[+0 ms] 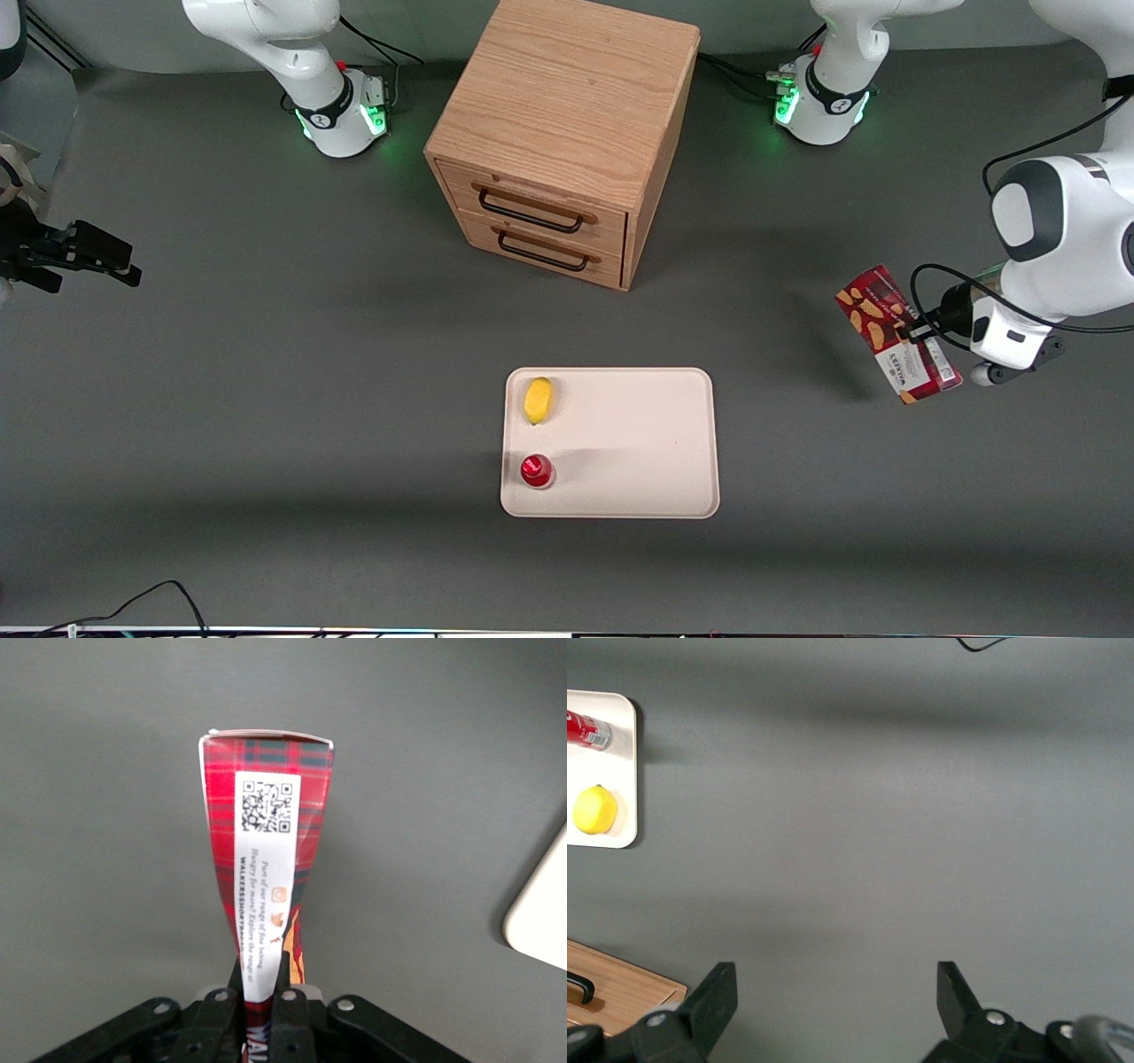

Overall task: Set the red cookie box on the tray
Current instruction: 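Close the left gripper on the cookie box's end, then lift the cookie box upright with the left gripper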

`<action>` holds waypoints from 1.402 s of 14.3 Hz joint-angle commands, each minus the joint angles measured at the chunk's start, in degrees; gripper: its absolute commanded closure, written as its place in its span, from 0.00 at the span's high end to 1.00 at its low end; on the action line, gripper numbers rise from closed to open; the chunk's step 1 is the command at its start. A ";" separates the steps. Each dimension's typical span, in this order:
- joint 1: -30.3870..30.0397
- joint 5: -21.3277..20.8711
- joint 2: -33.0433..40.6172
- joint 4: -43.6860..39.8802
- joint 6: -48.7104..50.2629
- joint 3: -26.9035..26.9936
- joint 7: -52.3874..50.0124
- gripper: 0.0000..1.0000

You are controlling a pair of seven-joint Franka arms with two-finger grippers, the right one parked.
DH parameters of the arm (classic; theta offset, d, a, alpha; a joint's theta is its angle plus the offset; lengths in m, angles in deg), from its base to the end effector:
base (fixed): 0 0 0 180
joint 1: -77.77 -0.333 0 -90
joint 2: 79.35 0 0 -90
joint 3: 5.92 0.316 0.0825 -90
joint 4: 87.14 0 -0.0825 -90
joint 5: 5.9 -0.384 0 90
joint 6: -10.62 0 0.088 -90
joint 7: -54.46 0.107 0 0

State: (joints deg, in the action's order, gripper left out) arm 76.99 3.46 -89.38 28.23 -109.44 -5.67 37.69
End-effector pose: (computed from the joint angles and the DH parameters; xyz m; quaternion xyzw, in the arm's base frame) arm 0.5752 0.0024 0.3604 0.9768 0.1976 -0.0553 0.0613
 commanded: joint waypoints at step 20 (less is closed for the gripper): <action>9.33 -7.69 -0.62 -21.23 5.26 -4.04 9.80 0.00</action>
State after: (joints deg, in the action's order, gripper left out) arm 87.83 -4.26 -92.35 8.25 -107.90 -11.72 42.84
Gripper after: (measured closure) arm 0.890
